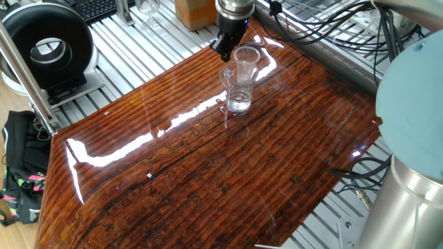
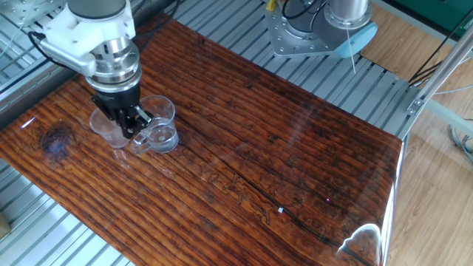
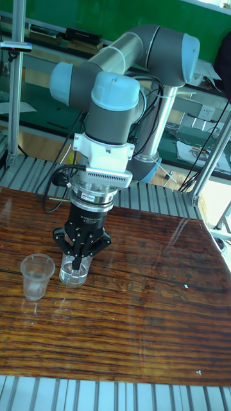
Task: Pour the water from one cup into another empty cup
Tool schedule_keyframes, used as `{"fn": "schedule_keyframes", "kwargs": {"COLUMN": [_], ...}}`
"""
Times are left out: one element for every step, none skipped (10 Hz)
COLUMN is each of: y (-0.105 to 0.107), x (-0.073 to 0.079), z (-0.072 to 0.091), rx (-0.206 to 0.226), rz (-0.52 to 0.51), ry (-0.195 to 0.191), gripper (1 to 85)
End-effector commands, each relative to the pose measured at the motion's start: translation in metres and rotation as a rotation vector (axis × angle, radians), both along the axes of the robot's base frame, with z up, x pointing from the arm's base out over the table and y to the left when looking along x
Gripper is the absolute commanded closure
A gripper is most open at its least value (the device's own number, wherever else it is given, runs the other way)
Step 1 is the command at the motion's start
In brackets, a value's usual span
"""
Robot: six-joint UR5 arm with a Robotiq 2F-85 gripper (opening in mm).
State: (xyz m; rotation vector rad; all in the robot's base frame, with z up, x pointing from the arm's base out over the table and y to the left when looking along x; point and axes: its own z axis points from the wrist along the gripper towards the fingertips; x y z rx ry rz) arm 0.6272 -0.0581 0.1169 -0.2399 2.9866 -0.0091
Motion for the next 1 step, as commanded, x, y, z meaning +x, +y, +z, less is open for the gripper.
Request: {"fn": "schedule_keyframes", "kwargs": {"y": [0.0036], "x": [0.0046], "z": [-0.0013], "rx": [0.016], "rz": [-0.005], "ry": [0.003], "gripper": [83.7]}}
